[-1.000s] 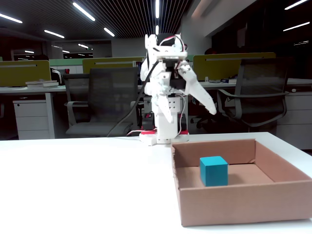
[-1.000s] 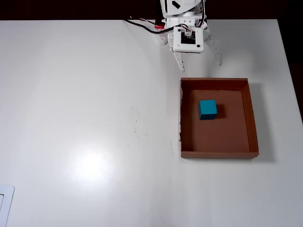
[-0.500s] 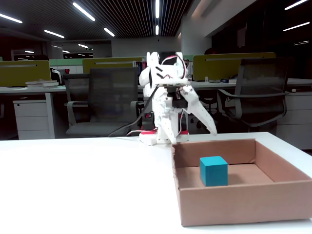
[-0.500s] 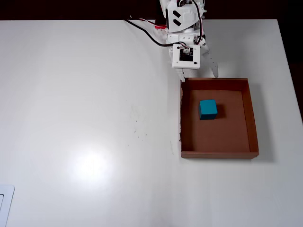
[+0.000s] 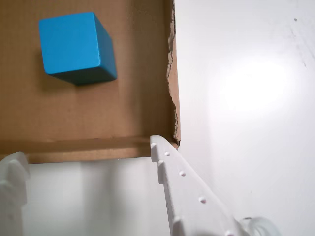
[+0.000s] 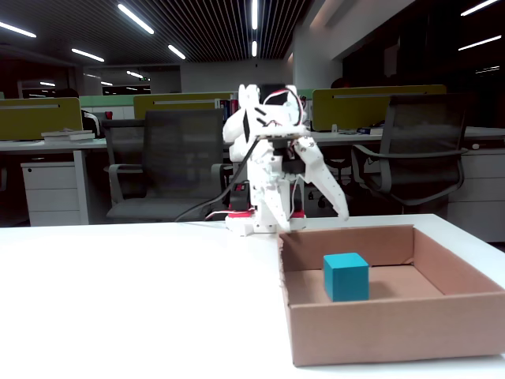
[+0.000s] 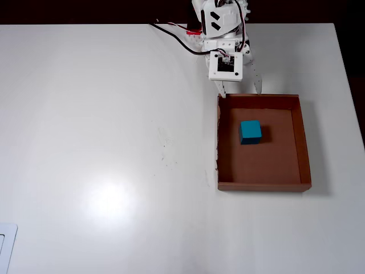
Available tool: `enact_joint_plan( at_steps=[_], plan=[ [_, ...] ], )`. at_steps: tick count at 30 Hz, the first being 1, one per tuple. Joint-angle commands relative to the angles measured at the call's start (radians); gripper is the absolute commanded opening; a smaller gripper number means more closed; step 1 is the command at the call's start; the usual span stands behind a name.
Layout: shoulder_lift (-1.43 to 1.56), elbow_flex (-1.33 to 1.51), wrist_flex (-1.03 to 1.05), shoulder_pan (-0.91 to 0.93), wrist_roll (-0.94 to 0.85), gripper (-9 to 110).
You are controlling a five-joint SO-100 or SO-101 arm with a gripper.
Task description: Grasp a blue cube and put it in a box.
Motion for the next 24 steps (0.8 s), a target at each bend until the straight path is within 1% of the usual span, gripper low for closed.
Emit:
enact_joint_plan(
  at_steps=[1, 9, 13, 24],
  plan=[
    [-0.011, -0.005, 0.029, -0.012, 0.005, 30],
    [-0.011, -0.005, 0.048, -0.021, 0.005, 30],
    [-0.011, -0.005, 0.098, -0.025, -0.003, 31],
    [-0.011, -0.005, 0.103, -0.026, -0.005, 30]
  ],
)
